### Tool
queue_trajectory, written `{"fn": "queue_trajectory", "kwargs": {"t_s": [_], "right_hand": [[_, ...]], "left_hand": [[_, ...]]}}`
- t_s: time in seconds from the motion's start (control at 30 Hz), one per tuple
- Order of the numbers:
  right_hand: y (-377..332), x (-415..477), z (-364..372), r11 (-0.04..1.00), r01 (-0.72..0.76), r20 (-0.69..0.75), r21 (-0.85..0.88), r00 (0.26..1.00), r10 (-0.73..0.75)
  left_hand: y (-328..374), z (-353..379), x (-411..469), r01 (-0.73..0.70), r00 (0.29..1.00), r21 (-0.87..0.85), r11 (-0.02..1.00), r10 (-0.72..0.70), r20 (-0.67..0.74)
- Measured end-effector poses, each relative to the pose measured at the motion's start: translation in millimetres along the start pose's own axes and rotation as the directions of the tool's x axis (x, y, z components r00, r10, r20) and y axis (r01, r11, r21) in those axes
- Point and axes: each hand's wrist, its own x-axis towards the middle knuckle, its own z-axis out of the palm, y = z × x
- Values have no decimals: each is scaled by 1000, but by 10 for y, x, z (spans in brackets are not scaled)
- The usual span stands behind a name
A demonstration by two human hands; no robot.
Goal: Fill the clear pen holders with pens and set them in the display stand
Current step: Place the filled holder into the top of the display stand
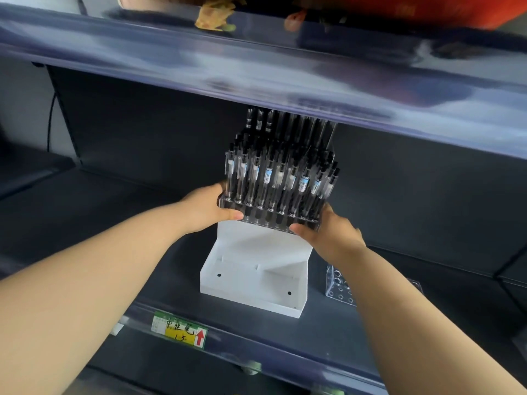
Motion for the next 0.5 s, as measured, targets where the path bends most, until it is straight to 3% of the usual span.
{"fn": "queue_trajectory", "kwargs": {"t_s": [0.5], "right_hand": [[27,125,-123,998,57,75,-16,996,-56]], "left_hand": [[91,-114,87,-74,997,281,957,71,20]]}}
